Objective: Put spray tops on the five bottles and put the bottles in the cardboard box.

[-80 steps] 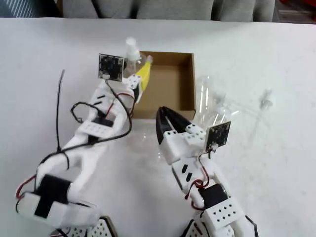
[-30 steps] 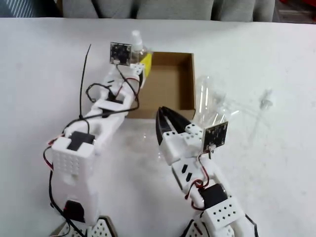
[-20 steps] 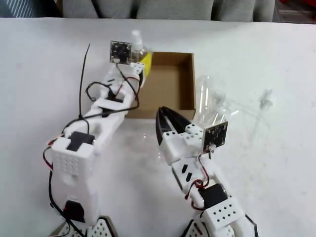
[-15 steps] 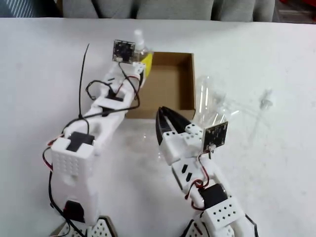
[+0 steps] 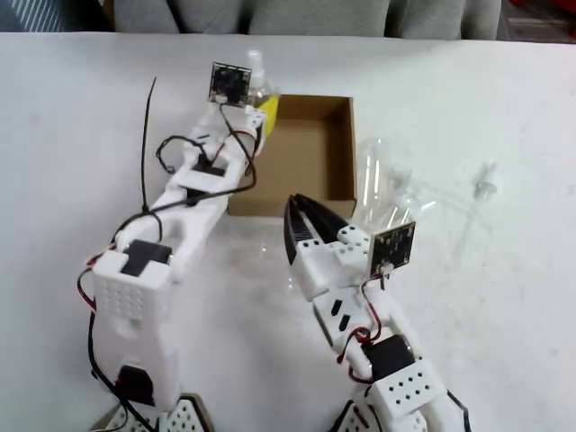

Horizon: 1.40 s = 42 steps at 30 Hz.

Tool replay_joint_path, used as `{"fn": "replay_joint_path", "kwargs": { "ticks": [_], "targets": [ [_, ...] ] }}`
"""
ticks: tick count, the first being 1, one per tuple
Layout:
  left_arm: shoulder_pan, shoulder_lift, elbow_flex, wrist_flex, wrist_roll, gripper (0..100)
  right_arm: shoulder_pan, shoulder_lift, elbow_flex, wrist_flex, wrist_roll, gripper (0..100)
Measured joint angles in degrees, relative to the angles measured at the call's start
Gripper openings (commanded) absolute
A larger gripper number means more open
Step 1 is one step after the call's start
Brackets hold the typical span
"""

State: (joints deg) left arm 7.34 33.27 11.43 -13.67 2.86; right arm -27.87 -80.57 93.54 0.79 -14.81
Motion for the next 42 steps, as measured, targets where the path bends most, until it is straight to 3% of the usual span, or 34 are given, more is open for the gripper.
{"fn": "replay_joint_path", "kwargs": {
  "ticks": [3, 9, 17, 27, 42],
  "targets": [
    [0.00, 0.00, 0.00, 0.00, -0.09, 24, 0.00, 0.00, 0.00, 0.00, 0.00, 1.7],
    [-0.79, 0.00, 0.35, 0.00, -0.18, 26, 0.00, 0.00, 0.00, 0.00, 0.00, 1.7],
    [-1.93, 0.26, 1.41, 1.76, 3.60, 42, 0.00, 0.00, 0.00, 0.00, 0.09, 1.7],
    [-2.02, -1.05, 5.89, 1.85, 6.07, 43, 0.00, 0.00, 0.00, 0.00, 0.09, 1.7],
    [-1.76, -16.53, 20.84, 1.85, 6.24, 43, 0.00, 0.00, 0.00, 0.00, 0.09, 1.7]
  ]
}}
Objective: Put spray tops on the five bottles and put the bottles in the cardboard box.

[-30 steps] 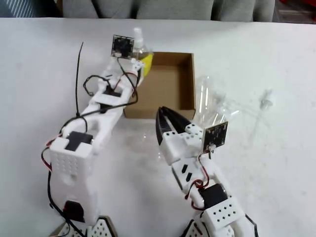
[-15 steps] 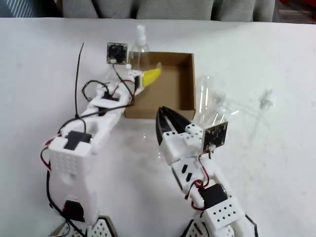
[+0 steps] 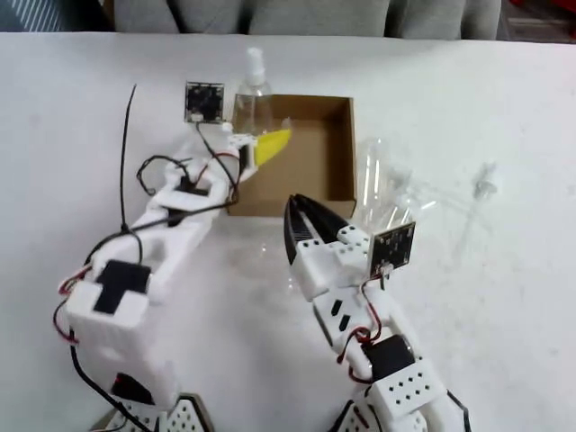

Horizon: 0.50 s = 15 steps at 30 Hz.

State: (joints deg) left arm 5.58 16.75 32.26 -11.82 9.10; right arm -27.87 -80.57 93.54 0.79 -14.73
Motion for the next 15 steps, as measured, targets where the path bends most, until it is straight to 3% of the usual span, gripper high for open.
{"fn": "replay_joint_path", "kwargs": {
  "ticks": [15],
  "targets": [
    [4.40, -25.41, 28.04, 0.00, -3.69, 43, 1.93, 0.00, 0.00, 0.00, 3.87, 1.8]
  ]
}}
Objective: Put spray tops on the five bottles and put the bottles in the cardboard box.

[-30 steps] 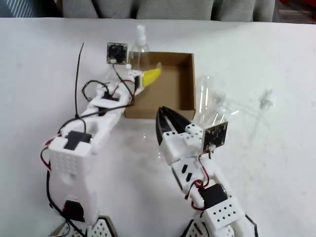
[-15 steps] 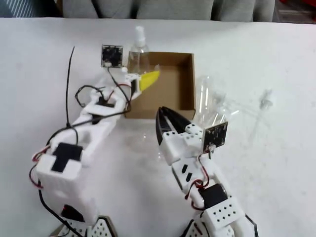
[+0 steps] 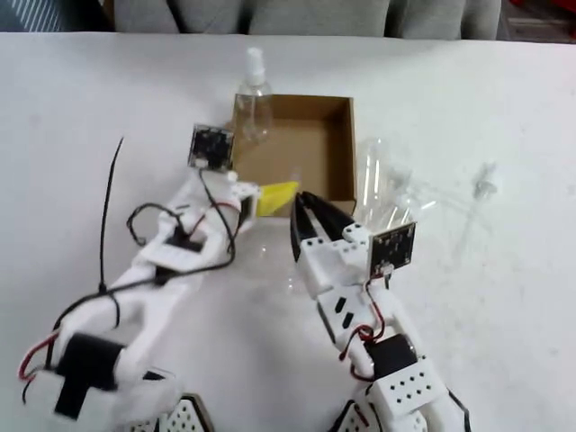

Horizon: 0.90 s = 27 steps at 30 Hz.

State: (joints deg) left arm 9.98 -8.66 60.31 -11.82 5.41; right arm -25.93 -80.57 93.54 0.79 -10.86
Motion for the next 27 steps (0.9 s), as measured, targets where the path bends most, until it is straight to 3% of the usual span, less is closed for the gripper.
{"fn": "replay_joint_path", "kwargs": {
  "ticks": [15, 21, 24, 27],
  "targets": [
    [-0.09, -24.18, 24.53, 0.00, -0.09, 43, 1.85, 0.00, 0.00, 0.00, 0.00, 2.0],
    [-3.52, -37.10, 33.76, 0.00, -0.09, 42, 2.11, 0.00, 0.00, 0.00, 0.00, 2.1],
    [-5.01, -43.16, 35.96, 1.23, -0.09, 33, 3.08, 0.00, 0.00, 0.00, 0.00, 2.1],
    [-7.21, -48.44, 35.96, 7.65, -0.09, 20, 5.36, 0.00, 0.00, 0.00, 0.00, 2.0]
  ]
}}
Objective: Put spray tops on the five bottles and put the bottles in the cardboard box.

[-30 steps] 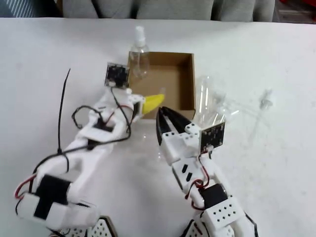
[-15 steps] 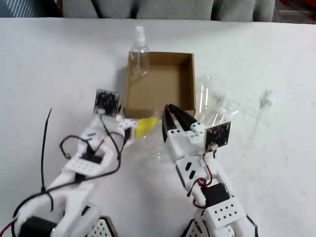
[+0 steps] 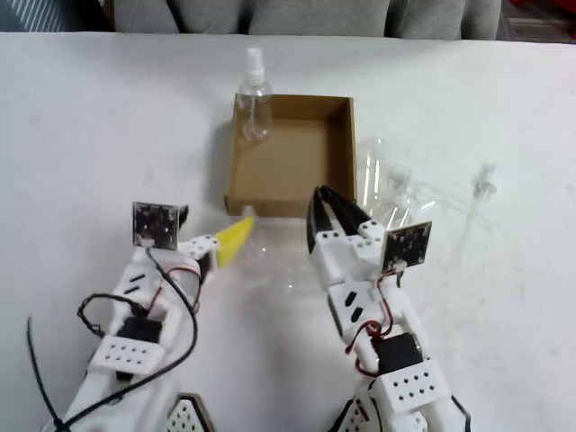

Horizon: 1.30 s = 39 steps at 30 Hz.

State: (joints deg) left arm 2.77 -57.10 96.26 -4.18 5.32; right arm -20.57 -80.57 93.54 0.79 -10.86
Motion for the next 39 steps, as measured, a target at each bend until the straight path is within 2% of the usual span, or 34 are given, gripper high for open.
{"fn": "replay_joint_path", "kwargs": {
  "ticks": [4, 8, 14, 17, 20, 26, 33, 39],
  "targets": [
    [-0.44, -5.89, 0.44, 4.84, 0.00, 1, 4.22, -0.09, 0.97, 0.00, 0.00, 2.1],
    [-0.62, -9.76, 0.53, 9.41, -3.69, 6, 8.70, -0.09, 2.55, 0.00, 0.00, 1.8],
    [-0.44, -10.90, 0.53, 22.07, -12.75, 6, 17.67, 0.00, 2.81, 0.00, 0.00, 1.7],
    [-0.44, -10.90, 0.53, 26.29, -14.95, 6, 20.22, 0.00, 2.81, 2.11, 0.00, 1.8],
    [-0.44, -10.90, 0.53, 26.73, -15.47, 6, 20.31, 0.00, 1.85, 9.49, 1.41, 1.7],
    [-0.44, -11.16, 0.53, 27.16, -15.47, 6, 19.69, 0.00, -7.21, 34.90, 6.33, 1.7],
    [-0.44, -11.25, 0.53, 28.75, -15.82, 6, 19.60, 0.00, -8.70, 38.68, 6.95, 1.7],
    [-0.44, -11.25, 0.53, 28.75, -15.82, 6, 14.95, 0.00, -12.13, 45.01, 6.95, 2.0]
  ]
}}
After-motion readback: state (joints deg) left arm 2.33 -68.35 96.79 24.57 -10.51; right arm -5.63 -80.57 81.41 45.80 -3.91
